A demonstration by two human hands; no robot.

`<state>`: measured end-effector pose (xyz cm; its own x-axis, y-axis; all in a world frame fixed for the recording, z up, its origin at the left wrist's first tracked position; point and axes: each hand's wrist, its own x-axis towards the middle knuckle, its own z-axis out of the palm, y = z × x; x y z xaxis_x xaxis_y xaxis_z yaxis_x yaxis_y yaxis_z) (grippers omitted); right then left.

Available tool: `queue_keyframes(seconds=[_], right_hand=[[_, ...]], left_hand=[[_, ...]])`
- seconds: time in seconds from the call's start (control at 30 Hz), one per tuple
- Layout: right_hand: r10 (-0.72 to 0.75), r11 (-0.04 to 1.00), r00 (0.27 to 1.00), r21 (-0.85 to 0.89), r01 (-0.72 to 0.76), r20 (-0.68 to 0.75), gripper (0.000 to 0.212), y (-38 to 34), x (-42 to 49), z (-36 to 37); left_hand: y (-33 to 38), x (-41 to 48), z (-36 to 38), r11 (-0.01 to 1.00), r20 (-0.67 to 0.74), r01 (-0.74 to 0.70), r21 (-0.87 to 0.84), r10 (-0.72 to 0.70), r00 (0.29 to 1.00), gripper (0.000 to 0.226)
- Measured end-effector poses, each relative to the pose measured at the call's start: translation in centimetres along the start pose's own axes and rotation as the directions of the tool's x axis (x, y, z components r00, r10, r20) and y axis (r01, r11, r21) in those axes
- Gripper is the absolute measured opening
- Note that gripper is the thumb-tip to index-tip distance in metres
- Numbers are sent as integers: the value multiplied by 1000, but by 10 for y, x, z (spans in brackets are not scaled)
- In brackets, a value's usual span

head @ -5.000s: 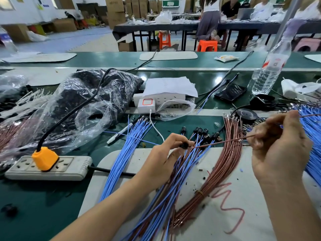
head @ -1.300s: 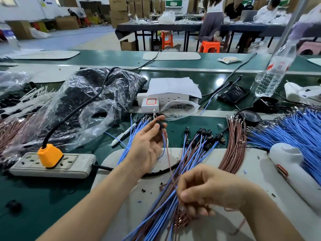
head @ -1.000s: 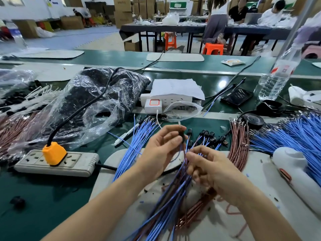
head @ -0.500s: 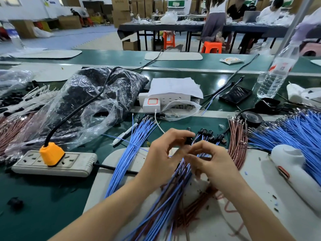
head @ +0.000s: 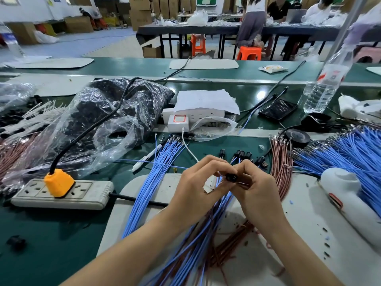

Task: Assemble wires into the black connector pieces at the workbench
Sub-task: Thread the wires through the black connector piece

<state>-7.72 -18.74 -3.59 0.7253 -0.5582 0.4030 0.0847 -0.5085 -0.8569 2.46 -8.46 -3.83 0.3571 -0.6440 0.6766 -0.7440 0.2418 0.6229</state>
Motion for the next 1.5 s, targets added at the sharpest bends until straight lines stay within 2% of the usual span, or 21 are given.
queue_keyframes(seconds=[0.17,0.47,0.9,1.27,1.5], right_hand=[[-59,997,998,-42,58,-17,46,1,0,0],[-108,989,994,-100,106,-13,23,6,-1,0],[-149,975,988,-174,139,-46,19,5,-1,1],[-141,972,989,-195,132,-31,18,6,-2,2],[-80,976,997,-204,79,2,27,9,-2,3]], left_hand=[[1,0,0,1000,-3,10,-15,-10,1000,20],[-1,0,-1,997,12,40,-62,-39,999,19],[-1,1,-3,991,47,71,-109,-66,997,20],[-1,0,0,995,23,32,-99,-30,999,20],[0,-1,1,995,20,39,-93,-37,999,21]])
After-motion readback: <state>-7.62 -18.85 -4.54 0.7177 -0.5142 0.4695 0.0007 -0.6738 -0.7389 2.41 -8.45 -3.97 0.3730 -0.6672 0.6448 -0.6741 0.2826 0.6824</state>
